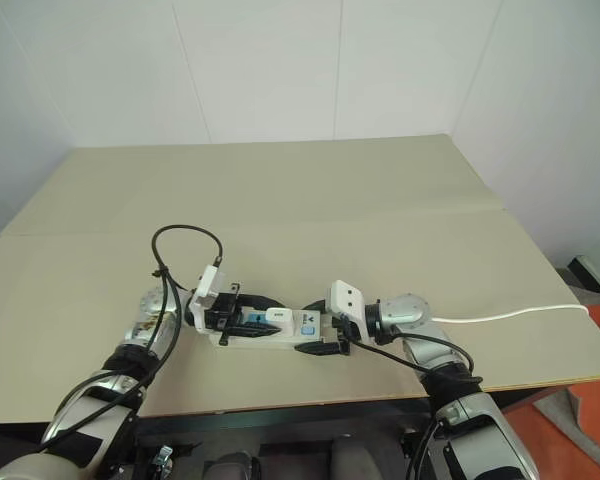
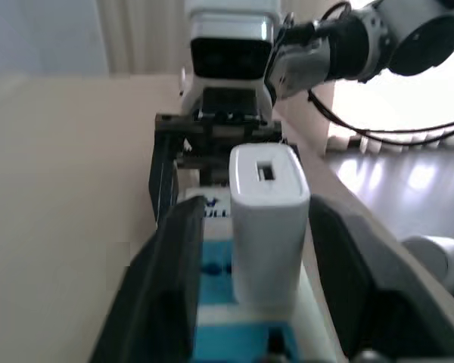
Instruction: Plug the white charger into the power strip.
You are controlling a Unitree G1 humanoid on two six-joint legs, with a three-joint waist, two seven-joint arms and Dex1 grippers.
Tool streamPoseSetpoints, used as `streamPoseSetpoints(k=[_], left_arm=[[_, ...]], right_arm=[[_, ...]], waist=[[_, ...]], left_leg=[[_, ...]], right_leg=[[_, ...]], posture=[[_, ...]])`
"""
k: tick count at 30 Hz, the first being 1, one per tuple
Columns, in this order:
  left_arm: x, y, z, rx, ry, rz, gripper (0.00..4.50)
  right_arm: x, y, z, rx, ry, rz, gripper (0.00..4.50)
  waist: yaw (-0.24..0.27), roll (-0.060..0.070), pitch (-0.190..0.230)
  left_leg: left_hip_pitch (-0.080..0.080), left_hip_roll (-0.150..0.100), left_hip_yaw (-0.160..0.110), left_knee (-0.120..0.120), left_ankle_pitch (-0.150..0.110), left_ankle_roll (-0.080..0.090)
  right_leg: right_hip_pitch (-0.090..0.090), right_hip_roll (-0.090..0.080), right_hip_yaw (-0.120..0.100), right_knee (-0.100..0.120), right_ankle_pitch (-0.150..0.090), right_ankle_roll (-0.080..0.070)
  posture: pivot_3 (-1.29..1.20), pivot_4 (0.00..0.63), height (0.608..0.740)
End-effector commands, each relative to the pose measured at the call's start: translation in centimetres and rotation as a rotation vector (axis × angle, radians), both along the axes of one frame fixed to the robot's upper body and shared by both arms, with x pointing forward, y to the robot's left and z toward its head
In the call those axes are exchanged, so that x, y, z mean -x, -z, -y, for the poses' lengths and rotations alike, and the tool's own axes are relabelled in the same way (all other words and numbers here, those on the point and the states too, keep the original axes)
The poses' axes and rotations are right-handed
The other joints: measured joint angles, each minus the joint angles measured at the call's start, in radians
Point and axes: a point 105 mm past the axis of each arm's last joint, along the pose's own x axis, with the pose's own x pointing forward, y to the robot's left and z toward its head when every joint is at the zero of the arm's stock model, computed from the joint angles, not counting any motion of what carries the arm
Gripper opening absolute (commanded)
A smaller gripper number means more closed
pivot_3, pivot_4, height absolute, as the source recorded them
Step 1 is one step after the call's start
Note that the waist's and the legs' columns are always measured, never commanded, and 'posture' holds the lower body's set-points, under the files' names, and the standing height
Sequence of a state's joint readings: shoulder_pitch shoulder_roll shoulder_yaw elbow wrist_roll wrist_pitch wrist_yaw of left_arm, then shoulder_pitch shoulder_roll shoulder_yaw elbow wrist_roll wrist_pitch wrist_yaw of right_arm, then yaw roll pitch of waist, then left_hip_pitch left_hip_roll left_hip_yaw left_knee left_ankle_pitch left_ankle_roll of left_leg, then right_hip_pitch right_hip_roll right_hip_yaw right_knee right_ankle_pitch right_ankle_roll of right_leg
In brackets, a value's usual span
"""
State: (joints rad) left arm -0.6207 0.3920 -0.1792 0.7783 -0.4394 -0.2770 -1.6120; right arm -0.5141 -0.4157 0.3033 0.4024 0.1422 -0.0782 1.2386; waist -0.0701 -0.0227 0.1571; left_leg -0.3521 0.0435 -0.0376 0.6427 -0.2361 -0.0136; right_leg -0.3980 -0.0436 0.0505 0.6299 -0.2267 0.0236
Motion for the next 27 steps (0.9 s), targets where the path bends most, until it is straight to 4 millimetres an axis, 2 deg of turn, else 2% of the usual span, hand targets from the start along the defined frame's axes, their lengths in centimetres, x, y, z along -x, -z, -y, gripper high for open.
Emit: streamPoseSetpoints(k=[1, 4, 9, 13, 17, 20, 22, 23, 25, 27], left_arm=[[0.9, 2.6, -0.3, -0.041, -0.013, -0.103, 3.62], [0.9, 2.2, -0.2, -0.029, -0.011, -0.088, 4.44], [0.7, 0.0, -0.1, 0.012, 0.012, -0.037, 4.44], [0.7, -2.3, -0.8, 0.007, 0.037, -0.012, 4.44], [0.1, -6.1, -2.6, 0.055, 0.000, 0.034, 4.44], [-0.2, -8.3, -4.7, 0.094, -0.059, 0.062, 4.44], [-0.4, -9.2, -6.0, 0.097, -0.099, 0.075, 4.44], [-0.4, -9.2, -6.6, 0.083, -0.118, 0.085, 4.50], [-0.3, -9.2, -7.7, 0.065, -0.153, 0.087, 4.50], [-0.2, -9.3, -8.6, 0.063, -0.181, 0.084, 4.50]], right_arm=[[0.8, 2.3, 0.4, 0.076, -0.004, -0.060, 3.45], [0.8, 2.3, 0.4, 0.078, -0.005, -0.060, 3.45], [0.8, 2.4, 0.5, 0.078, -0.004, -0.063, 3.45], [0.7, 2.3, 0.5, 0.079, -0.005, -0.062, 3.45], [0.6, 2.1, 0.7, 0.077, -0.002, -0.062, 3.45], [0.2, 1.8, 0.8, 0.066, 0.027, -0.067, 3.45], [0.0, 1.5, 0.9, 0.057, 0.039, -0.050, 3.45], [0.0, 1.2, 1.0, 0.050, 0.027, -0.037, 4.01], [0.2, 0.6, 1.1, 0.032, 0.011, -0.013, 4.42], [0.2, -0.2, 1.4, 0.018, 0.014, 0.020, 4.46]], waist=[[0.001, 0.000, 0.000], [0.000, 0.000, 0.000], [-0.001, 0.000, 0.000], [-0.003, -0.004, 0.003], [-0.002, -0.008, 0.008], [-0.002, -0.008, 0.009], [-0.002, -0.008, 0.011], [-0.002, -0.008, 0.011], [0.001, -0.008, 0.012], [0.002, -0.008, 0.014]], left_leg=[[0.000, 0.000, 0.000, 0.000, 0.000, 0.000], [0.000, 0.000, 0.000, 0.000, 0.000, 0.000], [0.000, 0.000, 0.000, 0.000, 0.000, 0.000], [-0.001, 0.000, 0.000, 0.000, 0.000, 0.000], [-0.002, 0.000, 0.000, 0.000, 0.000, 0.000], [-0.002, 0.001, 0.000, 0.000, 0.000, 0.000], [-0.002, 0.001, 0.000, 0.000, 0.000, 0.000], [-0.002, 0.001, 0.000, 0.000, 0.000, 0.000], [-0.002, 0.001, 0.000, 0.000, 0.000, 0.000], [-0.006, 0.000, 0.000, 0.000, 0.000, 0.000]], right_leg=[[0.000, 0.000, 0.000, 0.000, 0.000, 0.000], [0.000, 0.000, 0.000, 0.000, 0.000, 0.000], [-0.003, 0.000, 0.001, 0.000, 0.000, 0.000], [-0.006, 0.001, 0.001, 0.000, 0.000, 0.001], [-0.007, 0.001, 0.001, 0.000, 0.000, 0.000], [-0.007, 0.001, 0.001, 0.000, 0.000, 0.000], [-0.008, 0.001, 0.001, 0.000, 0.000, 0.000], [-0.008, 0.001, 0.001, 0.000, 0.000, 0.000], [-0.008, 0.001, 0.001, 0.000, 0.000, 0.000], [-0.012, 0.001, 0.001, 0.000, 0.000, 0.000]], posture=[[0.00, 0.150, 0.740], [0.00, 0.150, 0.740], [0.00, 0.150, 0.740], [0.00, 0.150, 0.740], [0.00, 0.150, 0.740], [0.00, 0.150, 0.740], [0.00, 0.150, 0.740], [0.00, 0.150, 0.740], [0.00, 0.150, 0.740], [0.00, 0.150, 0.740]])
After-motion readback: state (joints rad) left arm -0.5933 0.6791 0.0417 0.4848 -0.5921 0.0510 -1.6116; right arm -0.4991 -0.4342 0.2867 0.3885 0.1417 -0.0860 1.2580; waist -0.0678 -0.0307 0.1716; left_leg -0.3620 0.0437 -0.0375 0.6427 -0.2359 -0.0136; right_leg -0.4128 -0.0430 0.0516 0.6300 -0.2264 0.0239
